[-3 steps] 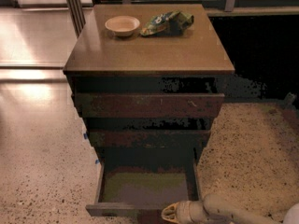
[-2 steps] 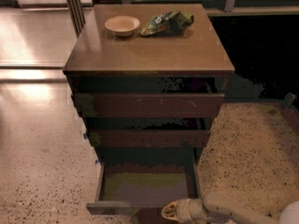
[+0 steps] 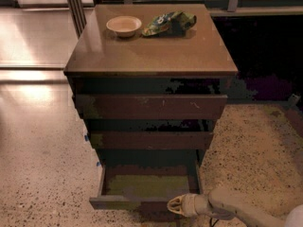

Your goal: Close bottom drawer

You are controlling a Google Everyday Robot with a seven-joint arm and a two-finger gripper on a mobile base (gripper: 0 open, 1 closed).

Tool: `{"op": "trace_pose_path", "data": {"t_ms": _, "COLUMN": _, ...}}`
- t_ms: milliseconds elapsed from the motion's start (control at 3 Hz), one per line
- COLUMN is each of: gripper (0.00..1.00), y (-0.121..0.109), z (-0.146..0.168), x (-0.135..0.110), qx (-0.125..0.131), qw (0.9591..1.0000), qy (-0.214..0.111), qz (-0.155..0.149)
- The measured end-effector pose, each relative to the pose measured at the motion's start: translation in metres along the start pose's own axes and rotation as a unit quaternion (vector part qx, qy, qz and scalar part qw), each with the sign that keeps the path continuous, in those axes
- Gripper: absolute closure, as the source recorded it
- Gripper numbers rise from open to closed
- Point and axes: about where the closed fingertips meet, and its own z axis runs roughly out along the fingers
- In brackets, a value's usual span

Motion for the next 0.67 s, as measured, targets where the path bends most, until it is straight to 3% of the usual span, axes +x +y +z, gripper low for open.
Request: {"op": "trace_pose_path", "data": {"t_ms": 667, "gripper": 1.00, "y": -0.010, "z": 0.004, "x": 0.002, "qx": -0.002, "qw": 1.0000, "qy": -0.004, "qz": -0.005}}
